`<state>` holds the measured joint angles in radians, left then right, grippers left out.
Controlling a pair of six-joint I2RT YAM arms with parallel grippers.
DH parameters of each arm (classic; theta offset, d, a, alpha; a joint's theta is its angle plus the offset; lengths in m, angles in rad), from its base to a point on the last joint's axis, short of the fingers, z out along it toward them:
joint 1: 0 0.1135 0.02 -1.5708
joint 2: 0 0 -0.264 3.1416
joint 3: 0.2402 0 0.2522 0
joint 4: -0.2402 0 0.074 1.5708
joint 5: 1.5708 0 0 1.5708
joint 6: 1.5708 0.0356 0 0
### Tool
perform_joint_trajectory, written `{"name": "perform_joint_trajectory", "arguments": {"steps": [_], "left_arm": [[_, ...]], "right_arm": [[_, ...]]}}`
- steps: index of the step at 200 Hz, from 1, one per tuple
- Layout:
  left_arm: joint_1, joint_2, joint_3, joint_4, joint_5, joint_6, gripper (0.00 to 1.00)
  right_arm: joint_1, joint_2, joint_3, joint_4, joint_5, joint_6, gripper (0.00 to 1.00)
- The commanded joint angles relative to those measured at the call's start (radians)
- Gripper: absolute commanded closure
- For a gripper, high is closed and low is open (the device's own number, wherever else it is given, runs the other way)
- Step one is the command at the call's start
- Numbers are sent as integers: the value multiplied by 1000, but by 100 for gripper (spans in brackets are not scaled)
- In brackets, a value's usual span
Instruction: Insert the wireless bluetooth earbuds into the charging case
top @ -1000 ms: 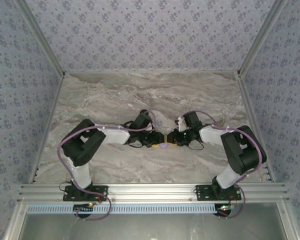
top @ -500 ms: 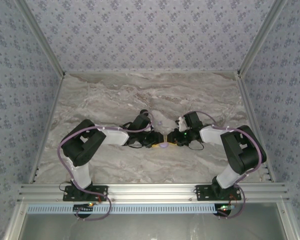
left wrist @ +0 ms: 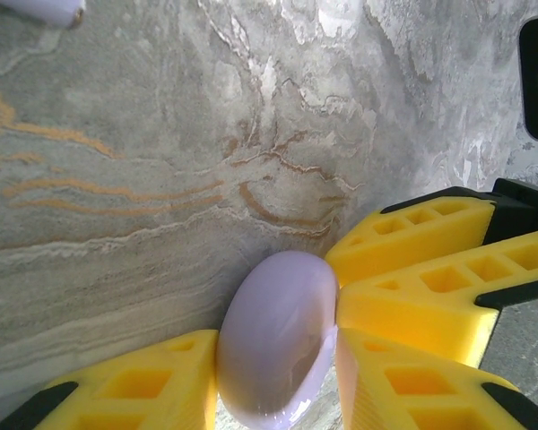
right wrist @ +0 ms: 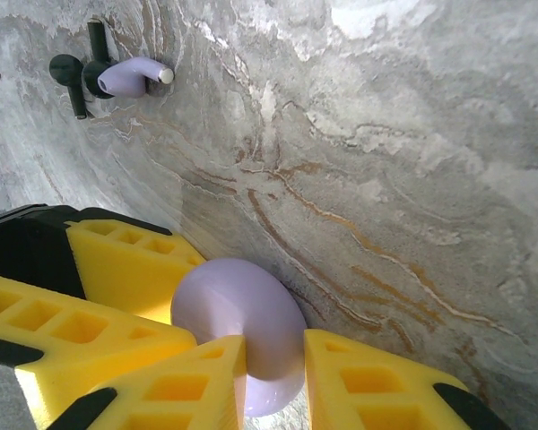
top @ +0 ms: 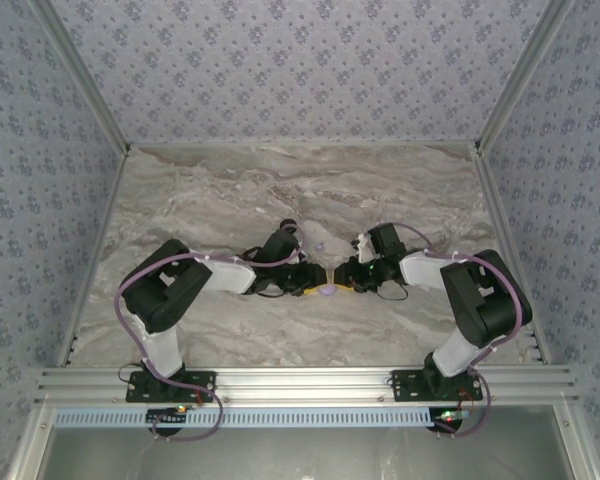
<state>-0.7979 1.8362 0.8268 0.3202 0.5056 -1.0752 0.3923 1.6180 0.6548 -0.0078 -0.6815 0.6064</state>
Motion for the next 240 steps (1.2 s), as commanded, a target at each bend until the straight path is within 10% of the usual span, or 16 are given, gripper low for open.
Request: {"name": "perform_joint_trajectory", "arguments": {"steps": [1,176,240], "left_arm": [[-23,14,-13,89,30,-17,62],[-22,-30,-17,-21,-41,32,79],[50,-171,-46,-24,-28,118,83]], "right_arm": [[4,13,-18,-5,-42,15,77],[-24,-53,-35,-53,-10,32,81],[-62,-219,7,-194,40,-87,67]]}}
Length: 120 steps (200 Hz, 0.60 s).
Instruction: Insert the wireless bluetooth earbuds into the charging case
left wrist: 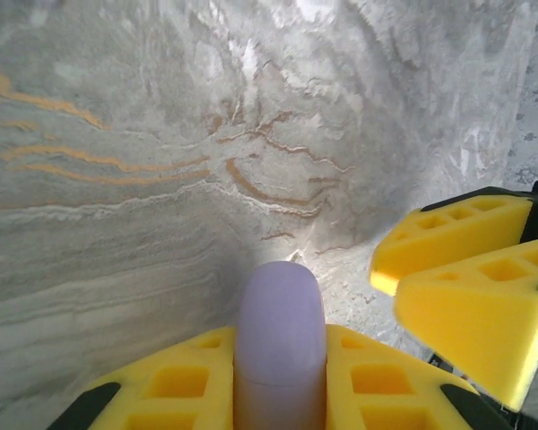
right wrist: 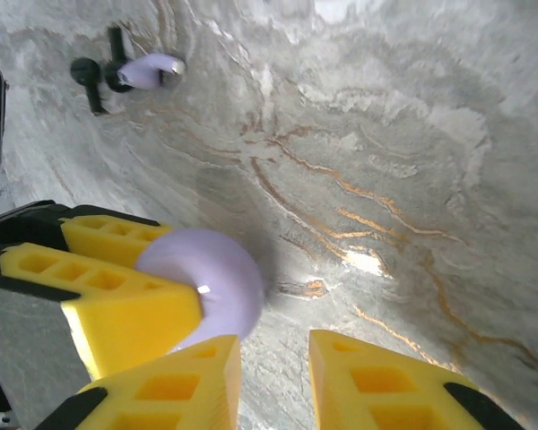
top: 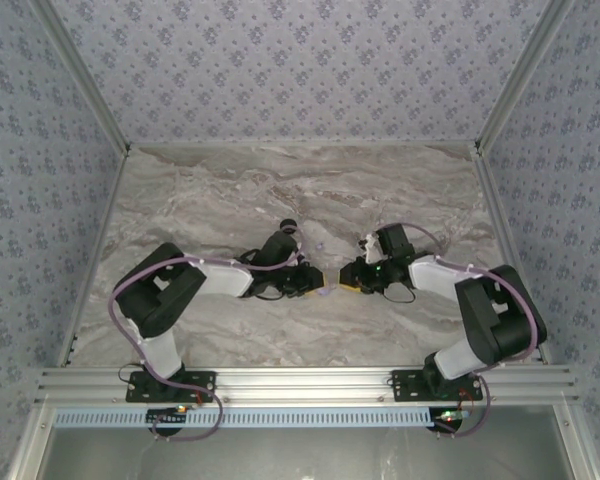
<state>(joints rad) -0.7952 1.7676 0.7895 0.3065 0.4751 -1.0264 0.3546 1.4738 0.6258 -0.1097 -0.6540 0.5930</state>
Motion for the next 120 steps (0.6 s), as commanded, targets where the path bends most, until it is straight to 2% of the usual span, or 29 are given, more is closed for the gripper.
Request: {"name": "perform_joint_trajectory", "arguments": {"steps": [1,23,48,89,120], "left_arm": [[49,-108,-10,-10,3,72,83],[98,-200,-18,-8,34,135,83],[151,-279,1,-7,118,207,83],[213,-394,44,-4,201,313,83],[222,-475,61,12,219,367,83]], "right_arm": [[-25,-79,37,-95,10,-76,66],[-48,-144,87,-149,-21,-131,63],[-70,-199,149,-170,-85,-177,61],[-107,-208,265,-147,-255,-219,46],[-111,-193,343,-118,-352,-214,43]]}}
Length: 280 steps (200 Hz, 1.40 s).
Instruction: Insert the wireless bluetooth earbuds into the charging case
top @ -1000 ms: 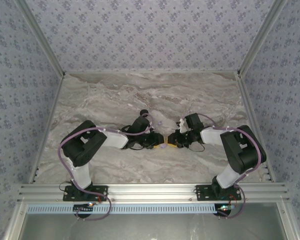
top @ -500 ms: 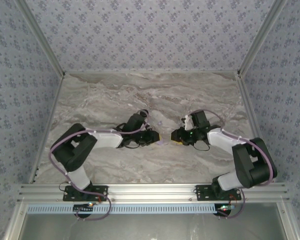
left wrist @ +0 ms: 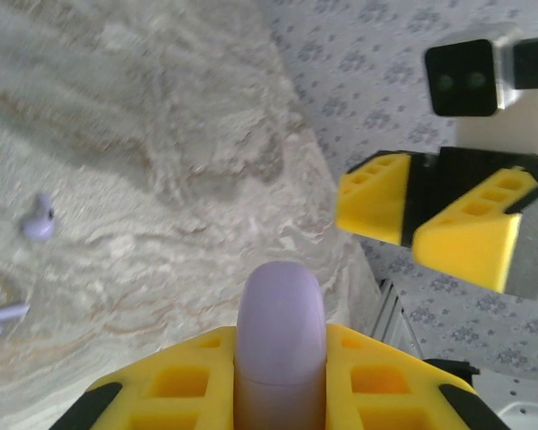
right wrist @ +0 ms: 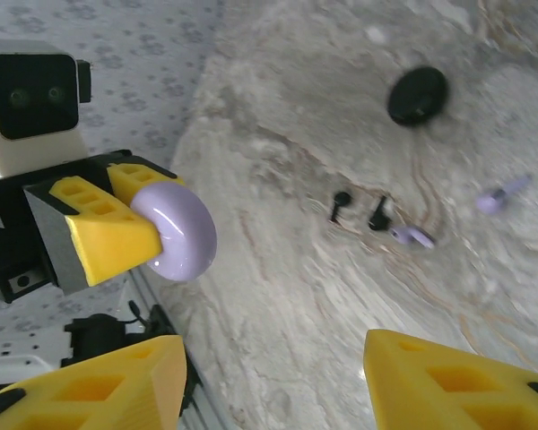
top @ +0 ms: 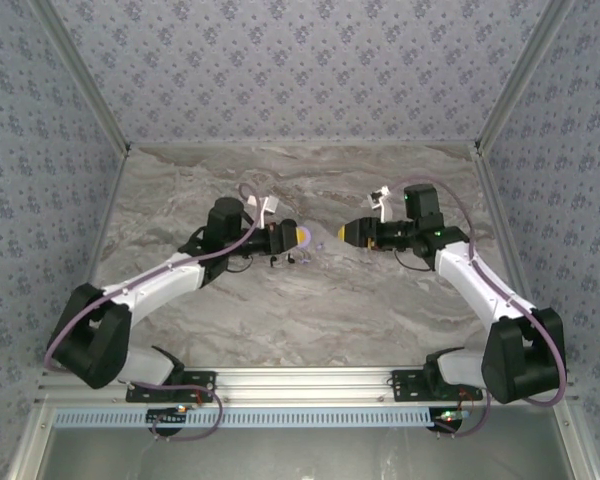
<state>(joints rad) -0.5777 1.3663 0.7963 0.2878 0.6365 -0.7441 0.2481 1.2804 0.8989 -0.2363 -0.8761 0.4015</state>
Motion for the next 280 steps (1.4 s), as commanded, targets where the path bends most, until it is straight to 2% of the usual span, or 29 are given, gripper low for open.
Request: {"name": "perform_joint_trajectory", "arguments": {"steps": [1,70,136,235,280], "left_arm": [[5,-75,54,32,57,85,83],[4,-136,40,116,98,78,84],[3,-133,33,208,141,20,85],[-9,-119,32,223,156,3,85],[-13,-111,35,216,157,4,84]], "right_arm": [[-3,2,72,9,-132,-23,43],[61,23,165,71,-242,-28,44],[116,64,208,63,-255,-56,47],[159,99,247,65,-258,-70,61],[163,108,259,71,-256,-68,63]]}}
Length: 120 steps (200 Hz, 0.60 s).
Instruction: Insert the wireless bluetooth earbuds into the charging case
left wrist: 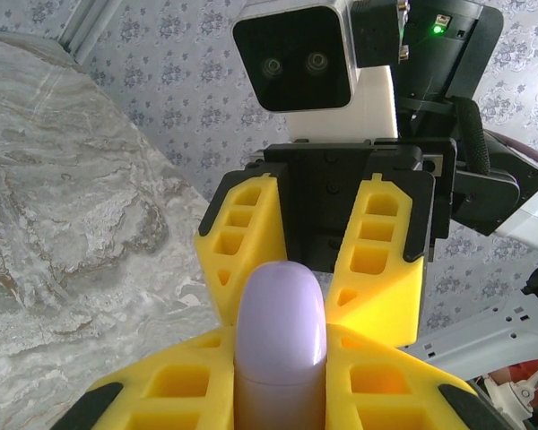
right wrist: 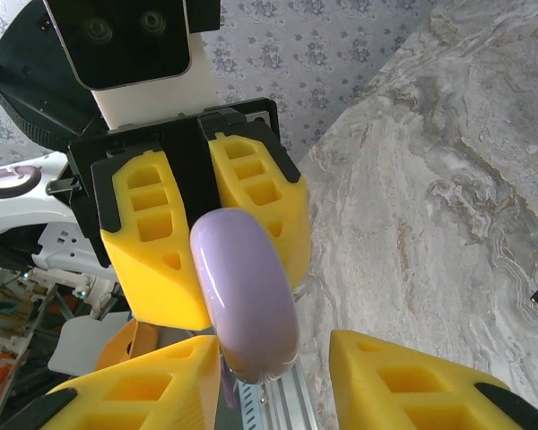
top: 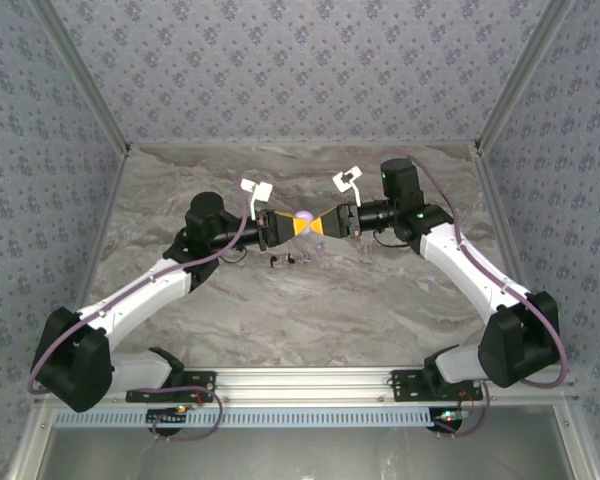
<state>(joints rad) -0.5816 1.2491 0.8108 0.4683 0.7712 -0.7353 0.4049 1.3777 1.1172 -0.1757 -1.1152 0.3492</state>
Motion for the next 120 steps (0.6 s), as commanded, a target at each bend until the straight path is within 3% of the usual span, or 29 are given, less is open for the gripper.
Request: {"name": "perform_joint_trajectory", "arguments": {"steps": [1,94,120], "left_arm": [[-9,6,21,35,22,-4,85],[-13,9,24,8,12,7,84],[-12,3,36,-48,4,32,79]], "right_arm": [[7,11,41,10,-17,-16,63],[21,26,55,6,-18,-13,76],[20,22,66,-35,-5,-33,79]]}}
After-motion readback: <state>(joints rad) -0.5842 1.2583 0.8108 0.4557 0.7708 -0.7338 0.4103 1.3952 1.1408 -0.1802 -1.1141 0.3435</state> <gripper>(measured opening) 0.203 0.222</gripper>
